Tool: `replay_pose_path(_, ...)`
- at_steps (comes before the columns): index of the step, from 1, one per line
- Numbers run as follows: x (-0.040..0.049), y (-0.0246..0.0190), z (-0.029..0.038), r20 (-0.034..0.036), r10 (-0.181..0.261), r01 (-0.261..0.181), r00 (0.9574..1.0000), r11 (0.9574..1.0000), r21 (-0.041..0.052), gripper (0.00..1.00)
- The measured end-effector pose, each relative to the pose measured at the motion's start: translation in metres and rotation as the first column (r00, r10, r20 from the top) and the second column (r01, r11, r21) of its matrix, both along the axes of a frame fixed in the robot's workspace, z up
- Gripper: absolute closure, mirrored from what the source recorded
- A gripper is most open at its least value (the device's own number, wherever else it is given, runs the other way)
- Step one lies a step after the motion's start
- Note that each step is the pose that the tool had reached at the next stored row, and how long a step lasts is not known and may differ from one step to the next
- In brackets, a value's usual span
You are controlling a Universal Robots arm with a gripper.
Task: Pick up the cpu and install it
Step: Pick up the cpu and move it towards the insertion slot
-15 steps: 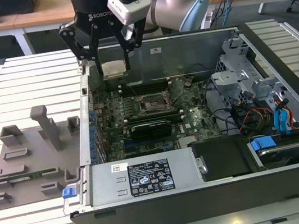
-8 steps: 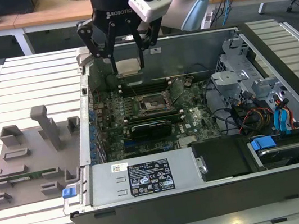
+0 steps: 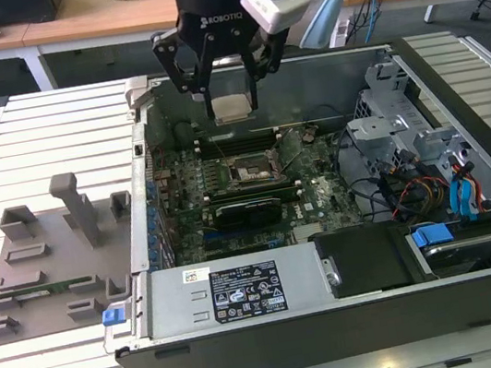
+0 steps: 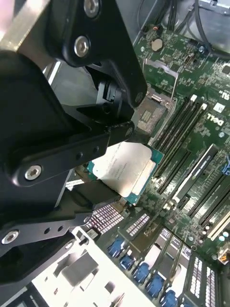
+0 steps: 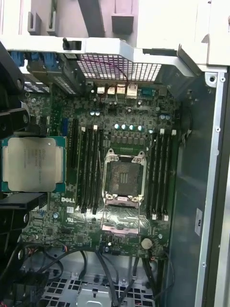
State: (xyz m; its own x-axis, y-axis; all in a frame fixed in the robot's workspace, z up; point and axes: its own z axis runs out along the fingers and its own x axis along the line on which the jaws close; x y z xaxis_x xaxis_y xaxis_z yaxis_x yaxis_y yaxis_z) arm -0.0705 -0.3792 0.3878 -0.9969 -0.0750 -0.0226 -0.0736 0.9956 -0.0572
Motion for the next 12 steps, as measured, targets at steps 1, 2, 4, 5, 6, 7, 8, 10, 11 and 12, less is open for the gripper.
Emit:
replay_pose_path(1,0.0028,0.0000,-0.0003,0.0000,0.000,0.000,1.0000,1.0000,0.0000,0.45)
replay_pose_path(2,0.0041,0.0000,-0.0004,0.0000,0.000,0.000,1.0000,1.0000,0.0000,0.45)
replay_pose_path(4,0.0069,0.0000,-0.0007,0.0000,0.000,0.000,1.0000,1.0000,-0.0001,0.45)
replay_pose_path(5,0.0082,0.0000,-0.0011,0.0000,0.000,0.000,1.0000,1.0000,0.0000,0.45)
replay_pose_path(6,0.0107,0.0000,-0.0018,0.0000,0.000,0.000,1.0000,1.0000,-0.0001,0.45)
replay_pose_path(7,0.0134,0.0000,-0.0027,0.0000,0.000,0.000,1.0000,1.0000,-0.0002,0.45)
replay_pose_path(8,0.0152,0.0000,-0.0035,0.0000,0.000,0.000,1.0000,1.0000,-0.0003,0.45)
replay_pose_path(10,0.0196,0.0002,-0.0057,-0.0005,0.000,0.000,1.0000,1.0000,-0.0013,0.45)
replay_pose_path(11,0.0208,0.0003,-0.0066,-0.0007,0.000,0.000,1.0000,1.0000,-0.0018,0.45)
replay_pose_path(12,0.0220,0.0004,-0.0077,-0.0008,0.000,0.000,1.0000,1.0000,-0.0024,0.45)
